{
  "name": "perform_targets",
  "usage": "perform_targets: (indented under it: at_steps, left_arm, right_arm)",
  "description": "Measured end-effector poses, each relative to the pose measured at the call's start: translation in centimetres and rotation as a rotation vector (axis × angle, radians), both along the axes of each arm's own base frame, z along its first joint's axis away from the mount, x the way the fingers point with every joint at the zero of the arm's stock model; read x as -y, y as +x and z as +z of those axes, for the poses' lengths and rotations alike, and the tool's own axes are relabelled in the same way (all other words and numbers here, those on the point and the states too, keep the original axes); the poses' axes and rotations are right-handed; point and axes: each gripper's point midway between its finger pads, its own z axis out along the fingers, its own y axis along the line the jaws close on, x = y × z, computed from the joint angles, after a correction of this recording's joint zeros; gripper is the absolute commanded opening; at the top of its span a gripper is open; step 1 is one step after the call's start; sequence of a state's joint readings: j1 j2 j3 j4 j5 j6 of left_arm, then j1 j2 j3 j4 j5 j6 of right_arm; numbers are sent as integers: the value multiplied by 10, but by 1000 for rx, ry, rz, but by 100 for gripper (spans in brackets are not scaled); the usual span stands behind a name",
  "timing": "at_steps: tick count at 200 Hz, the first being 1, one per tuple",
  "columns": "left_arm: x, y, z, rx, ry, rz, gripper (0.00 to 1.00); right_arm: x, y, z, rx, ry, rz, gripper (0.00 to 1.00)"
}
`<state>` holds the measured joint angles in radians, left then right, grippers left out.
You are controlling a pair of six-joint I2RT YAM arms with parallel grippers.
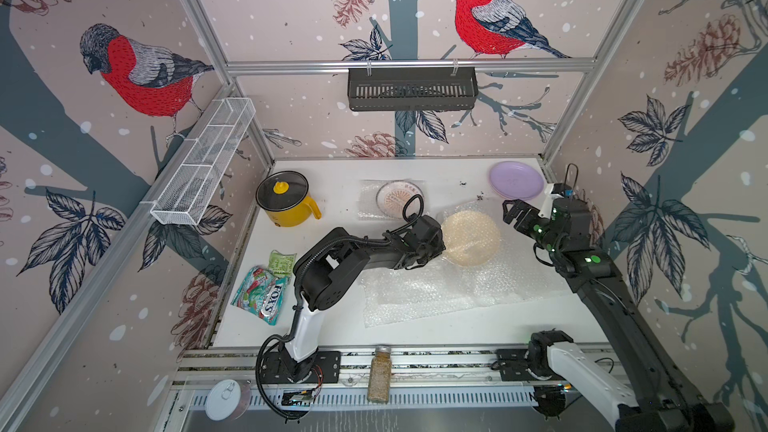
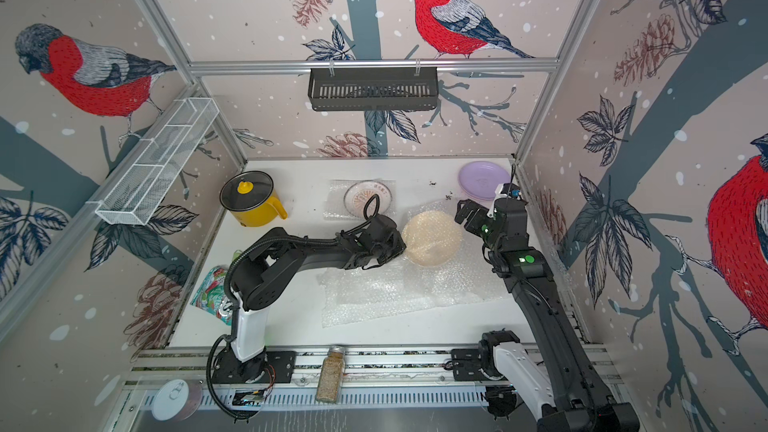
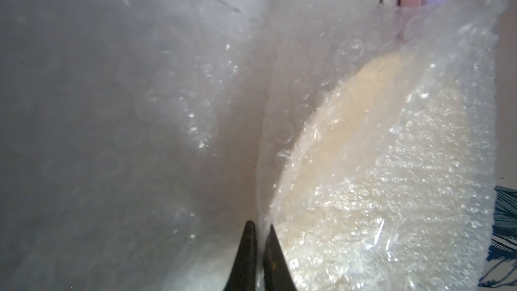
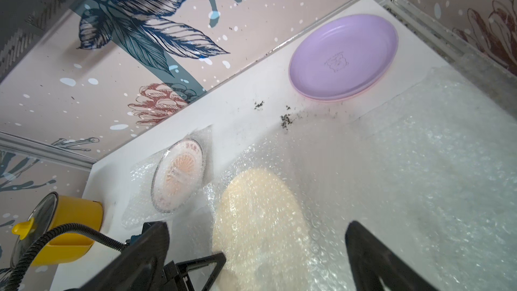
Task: Unpack dinner plates from bubble wrap
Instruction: Unwrap the bubble wrap.
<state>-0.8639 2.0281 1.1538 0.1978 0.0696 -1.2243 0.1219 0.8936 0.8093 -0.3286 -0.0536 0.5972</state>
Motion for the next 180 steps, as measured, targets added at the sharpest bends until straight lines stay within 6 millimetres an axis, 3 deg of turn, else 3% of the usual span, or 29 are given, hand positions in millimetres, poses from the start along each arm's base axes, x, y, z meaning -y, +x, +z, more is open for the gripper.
perform_targets:
  at_steps: [16, 54, 94, 110, 128, 180]
  left_arm:
    - [-2, -1, -3, -3, 4, 8, 26]
    - [-3, -4, 12, 33, -37, -3, 58]
    - [-18, -20, 70, 170, -90, -81, 80]
    - [-33, -33, 76, 196, -78, -103, 83]
    - [-50, -43, 70, 198, -37, -130, 85]
    - [-117, -42, 25, 129, 81, -72, 85]
  right_arm:
    - [-1, 0, -9, -12, 0, 3, 99]
    - [0, -3, -16, -24, -2, 4, 99]
    - [4, -5, -22, -26, -3, -8, 99]
    - [7, -9, -26, -31, -2, -15, 99]
    - [13, -14, -32, -32, 0, -29, 99]
    - [44, -23, -56, -79, 1, -136, 99]
